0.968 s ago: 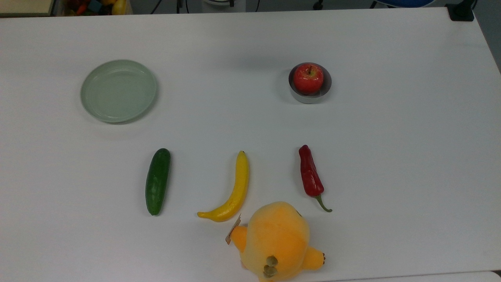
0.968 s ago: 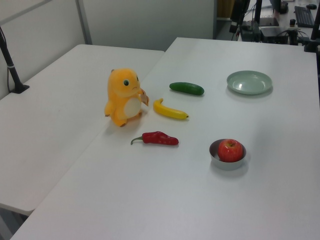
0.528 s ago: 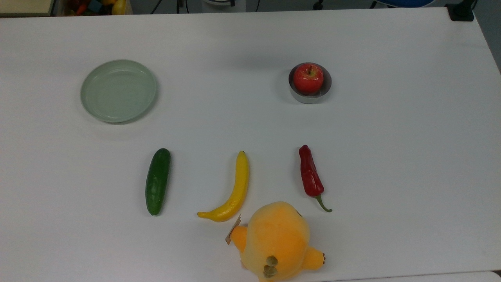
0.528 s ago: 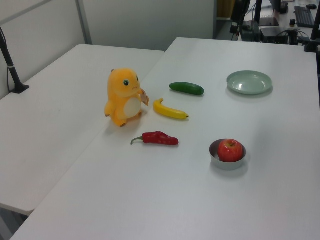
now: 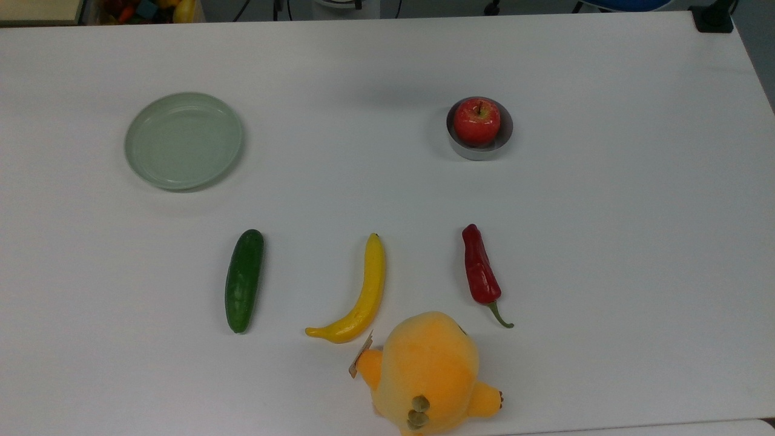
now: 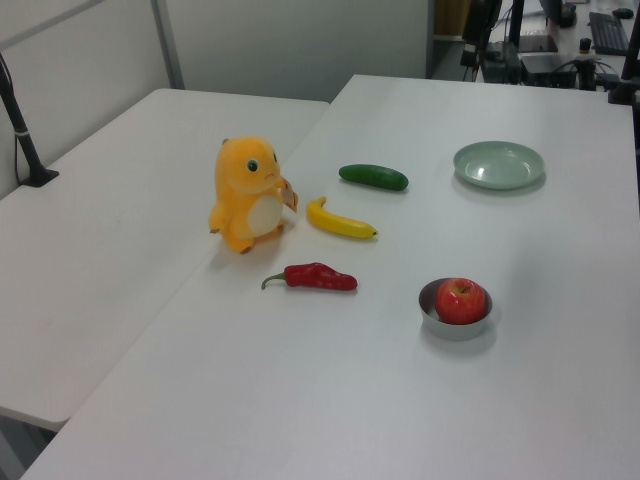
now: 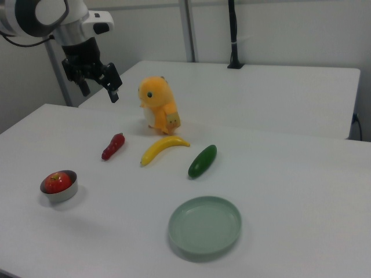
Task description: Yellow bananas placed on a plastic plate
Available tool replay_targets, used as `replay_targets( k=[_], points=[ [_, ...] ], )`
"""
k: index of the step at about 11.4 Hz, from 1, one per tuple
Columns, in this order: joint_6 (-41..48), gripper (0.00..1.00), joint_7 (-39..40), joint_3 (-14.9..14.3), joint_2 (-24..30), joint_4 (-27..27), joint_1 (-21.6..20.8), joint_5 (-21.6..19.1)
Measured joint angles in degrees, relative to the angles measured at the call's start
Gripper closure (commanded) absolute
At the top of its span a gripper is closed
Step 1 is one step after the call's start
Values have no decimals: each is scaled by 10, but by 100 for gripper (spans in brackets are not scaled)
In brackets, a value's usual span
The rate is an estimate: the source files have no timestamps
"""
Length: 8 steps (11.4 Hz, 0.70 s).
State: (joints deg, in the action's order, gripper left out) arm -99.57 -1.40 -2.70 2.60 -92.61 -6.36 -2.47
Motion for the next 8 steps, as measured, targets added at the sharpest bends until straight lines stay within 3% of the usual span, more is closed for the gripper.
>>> replay_targets(
  k=[5,8],
  points=[
    [0,0,0,33,-21,-1,0,0],
    [0,0,0,34,-54,24,3,0]
  ],
)
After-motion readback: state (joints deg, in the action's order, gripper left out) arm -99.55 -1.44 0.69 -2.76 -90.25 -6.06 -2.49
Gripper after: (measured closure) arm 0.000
